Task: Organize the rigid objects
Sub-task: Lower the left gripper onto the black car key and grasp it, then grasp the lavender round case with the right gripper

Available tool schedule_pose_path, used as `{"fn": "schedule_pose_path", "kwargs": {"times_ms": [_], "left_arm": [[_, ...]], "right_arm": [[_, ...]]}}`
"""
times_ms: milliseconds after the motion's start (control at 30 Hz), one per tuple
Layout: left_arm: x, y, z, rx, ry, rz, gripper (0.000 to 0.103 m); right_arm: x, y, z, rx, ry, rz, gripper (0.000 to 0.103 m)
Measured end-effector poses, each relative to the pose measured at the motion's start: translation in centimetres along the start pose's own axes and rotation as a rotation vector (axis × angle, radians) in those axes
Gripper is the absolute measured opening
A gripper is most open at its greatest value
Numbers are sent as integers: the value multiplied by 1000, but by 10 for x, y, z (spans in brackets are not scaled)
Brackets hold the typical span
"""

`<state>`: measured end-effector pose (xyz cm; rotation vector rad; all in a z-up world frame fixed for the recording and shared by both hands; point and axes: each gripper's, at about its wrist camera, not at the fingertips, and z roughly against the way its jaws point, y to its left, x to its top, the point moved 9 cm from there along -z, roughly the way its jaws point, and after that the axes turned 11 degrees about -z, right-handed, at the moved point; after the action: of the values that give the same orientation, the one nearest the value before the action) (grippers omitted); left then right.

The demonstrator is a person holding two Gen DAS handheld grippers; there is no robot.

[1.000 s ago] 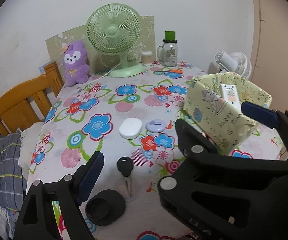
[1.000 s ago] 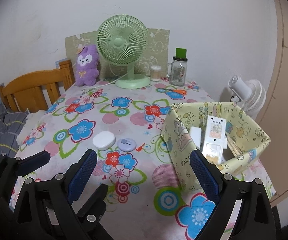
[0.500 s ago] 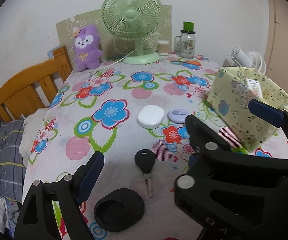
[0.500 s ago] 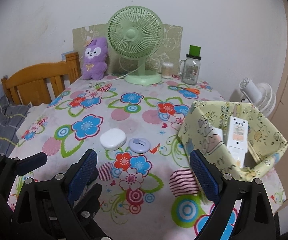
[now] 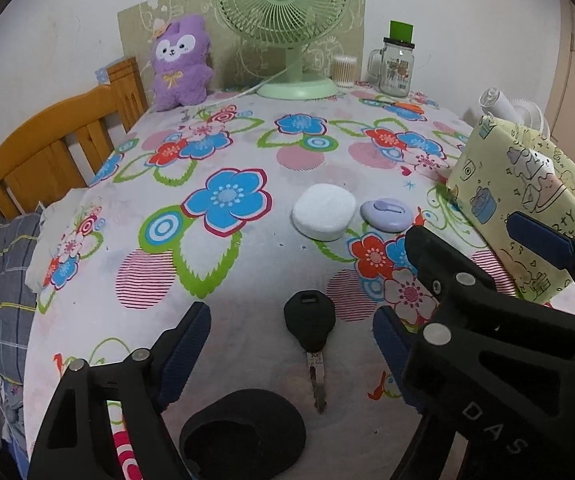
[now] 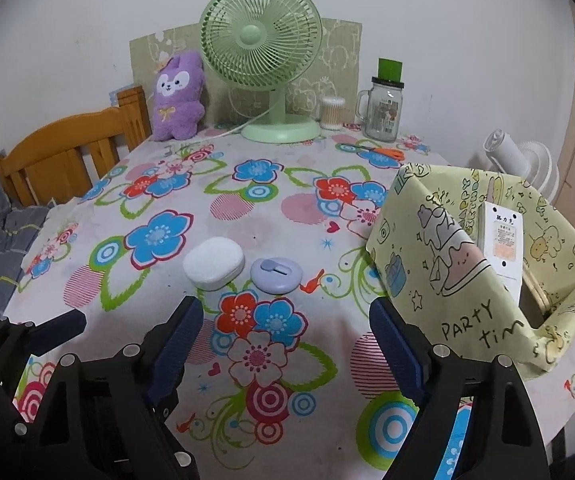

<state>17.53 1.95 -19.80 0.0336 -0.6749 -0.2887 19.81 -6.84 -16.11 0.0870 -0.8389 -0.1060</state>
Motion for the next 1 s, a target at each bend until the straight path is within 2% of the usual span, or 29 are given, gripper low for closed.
{"fn": "schedule_pose_path", "kwargs": {"times_ms": [333,400,433,900,1000], "left_arm": [[-6,-10,-19,-34,67,-2,48],[-6,-13,-19,-45,57,-6,35],[-5,-14,-18,-48,56,-10,32],[6,-7,-28,-45,56,-1,30],[9,-4,-32,-43,56,11,30]], "right_arm": [[-6,-1,-16,-4,28,17,88],[-7,0,-19,2,40,17,88],[-7,0,-20,2,42,19,88],[-2,3,-42,-19,84,19,88],[-1,2,-50,-22,110,2,85]]}}
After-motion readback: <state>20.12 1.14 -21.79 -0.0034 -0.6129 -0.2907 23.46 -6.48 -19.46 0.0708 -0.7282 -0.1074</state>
